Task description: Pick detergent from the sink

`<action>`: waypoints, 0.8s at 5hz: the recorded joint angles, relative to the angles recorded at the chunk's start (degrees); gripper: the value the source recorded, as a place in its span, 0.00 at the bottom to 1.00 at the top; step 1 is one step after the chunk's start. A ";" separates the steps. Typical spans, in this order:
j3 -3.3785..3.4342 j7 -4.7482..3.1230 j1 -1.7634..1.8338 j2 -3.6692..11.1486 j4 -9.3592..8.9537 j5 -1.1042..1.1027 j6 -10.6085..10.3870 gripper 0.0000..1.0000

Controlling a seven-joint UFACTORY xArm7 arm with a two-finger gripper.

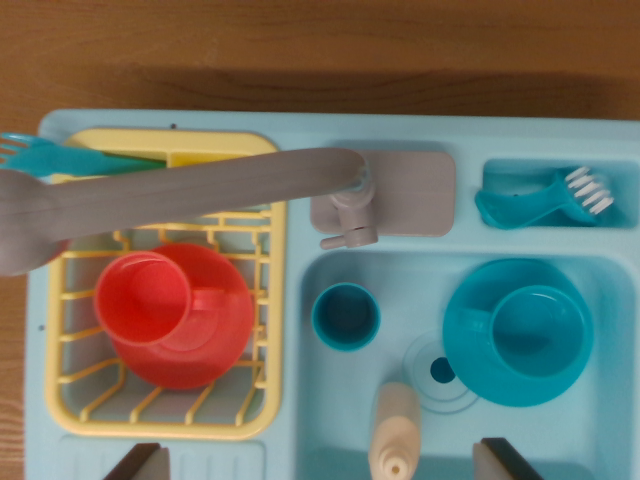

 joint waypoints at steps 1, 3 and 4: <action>-0.12 -0.08 -0.09 0.10 -2.19 -0.13 -2.26 0.00; -0.26 -0.16 -0.19 0.20 -4.49 -0.26 -4.64 0.00; -0.26 -0.16 -0.19 0.20 -4.49 -0.26 -4.64 0.00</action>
